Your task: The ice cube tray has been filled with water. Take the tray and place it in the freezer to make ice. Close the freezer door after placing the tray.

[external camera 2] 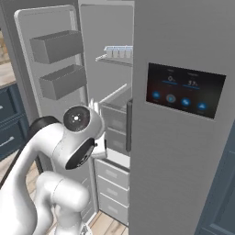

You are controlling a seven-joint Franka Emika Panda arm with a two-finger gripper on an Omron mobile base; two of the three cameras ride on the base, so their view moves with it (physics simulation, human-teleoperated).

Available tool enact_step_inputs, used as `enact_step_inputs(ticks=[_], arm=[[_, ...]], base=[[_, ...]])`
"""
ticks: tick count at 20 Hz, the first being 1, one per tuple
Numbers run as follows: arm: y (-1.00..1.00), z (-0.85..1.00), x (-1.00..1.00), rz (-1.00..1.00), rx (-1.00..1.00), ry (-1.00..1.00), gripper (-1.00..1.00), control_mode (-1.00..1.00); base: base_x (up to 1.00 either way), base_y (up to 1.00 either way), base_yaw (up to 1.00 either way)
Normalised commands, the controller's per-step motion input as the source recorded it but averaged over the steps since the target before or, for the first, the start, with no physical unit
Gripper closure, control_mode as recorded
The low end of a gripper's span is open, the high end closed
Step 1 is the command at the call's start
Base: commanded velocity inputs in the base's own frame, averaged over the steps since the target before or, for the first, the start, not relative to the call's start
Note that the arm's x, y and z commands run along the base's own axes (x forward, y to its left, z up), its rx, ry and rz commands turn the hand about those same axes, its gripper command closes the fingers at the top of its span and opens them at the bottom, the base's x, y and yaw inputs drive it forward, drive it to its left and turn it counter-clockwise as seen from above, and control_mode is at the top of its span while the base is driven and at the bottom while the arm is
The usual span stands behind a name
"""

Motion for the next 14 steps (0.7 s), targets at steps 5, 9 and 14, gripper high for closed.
enact_step_inputs(ticks=[5,9,14], arm=[[-0.03,0.0,-0.18,0.18,0.04,0.2,-1.0,-1.0],[0.0,0.0,0.0,0.0,0.0,0.0,-1.0,1.0],[0.0,0.0,0.0,0.0,0.0,0.0,-1.0,1.0]], base=[[0.0,0.0,0.0],[-0.31,0.01,0.04],[-0.61,0.26,0.0]])
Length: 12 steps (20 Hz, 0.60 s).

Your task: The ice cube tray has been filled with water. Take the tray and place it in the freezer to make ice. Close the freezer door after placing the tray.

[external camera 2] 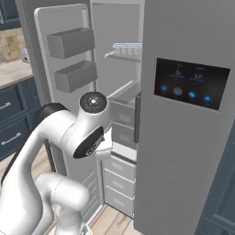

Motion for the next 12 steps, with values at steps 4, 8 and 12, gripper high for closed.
enact_step_inputs(ticks=[4,8,12], arm=[[0.0,0.0,0.0,0.0,0.0,0.0,-1.0,1.0],[0.0,0.0,0.0,0.0,0.0,0.0,-1.0,1.0],[0.0,0.0,0.0,0.0,0.0,0.0,-1.0,1.0]], base=[[-0.73,0.38,-0.01],[-0.42,0.45,-0.08],[-0.04,0.54,-0.19]])
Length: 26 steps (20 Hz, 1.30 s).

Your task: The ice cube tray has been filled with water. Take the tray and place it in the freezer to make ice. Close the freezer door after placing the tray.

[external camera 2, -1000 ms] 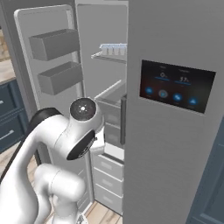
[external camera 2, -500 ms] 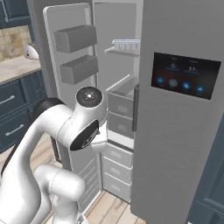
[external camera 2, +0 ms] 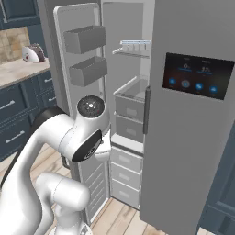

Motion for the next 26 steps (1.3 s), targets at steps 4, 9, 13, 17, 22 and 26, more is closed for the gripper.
enact_step_inputs(ticks=[4,9,13,17,22,26], arm=[[0.0,0.0,0.0,0.0,0.0,0.0,-1.0,1.0],[0.0,0.0,0.0,0.0,0.0,0.0,-1.0,1.0],[0.0,0.0,0.0,0.0,0.0,0.0,-1.0,1.0],[0.0,0.0,0.0,-0.05,0.0,0.0,-1.0,-1.0],[0.0,0.0,0.0,0.0,0.0,0.0,-1.0,-1.0],[0.01,0.0,-0.28,0.0,0.0,0.0,-1.0,-1.0]], base=[[-0.04,0.61,-0.29],[-0.28,0.63,-0.25],[-0.38,0.08,-0.24],[-0.04,0.0,-0.05],[0.0,0.0,0.0],[0.0,0.0,0.0]])
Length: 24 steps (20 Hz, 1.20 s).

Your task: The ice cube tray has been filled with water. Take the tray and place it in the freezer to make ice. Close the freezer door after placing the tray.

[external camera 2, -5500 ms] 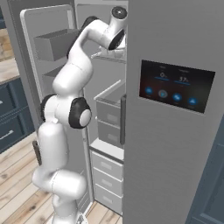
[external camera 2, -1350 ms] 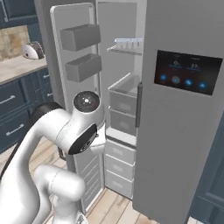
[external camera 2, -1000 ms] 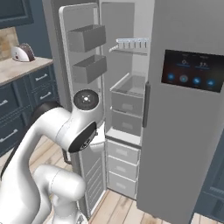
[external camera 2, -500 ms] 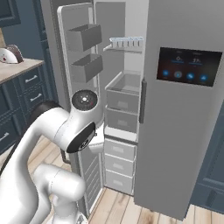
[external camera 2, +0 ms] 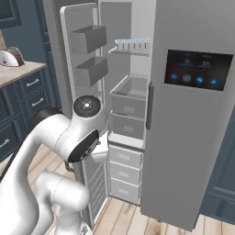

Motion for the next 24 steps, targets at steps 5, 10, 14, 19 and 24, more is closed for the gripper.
enact_step_inputs(ticks=[5,10,14,19,24], arm=[[0.23,0.0,-0.49,0.04,-0.03,0.0,-1.0,-1.0],[0.39,0.0,-0.56,0.07,-0.15,-0.03,-1.0,-1.0],[0.59,0.12,-0.27,0.23,-0.24,-0.04,-1.0,-1.0],[0.39,0.21,-0.04,0.28,-0.24,0.0,-1.0,-1.0],[0.5,0.12,0.0,0.33,-0.23,0.01,-1.0,-1.0]], base=[[0.0,0.0,0.0],[0.0,0.0,0.0],[0.0,0.0,0.0],[0.0,0.0,0.0],[0.0,0.0,0.0]])
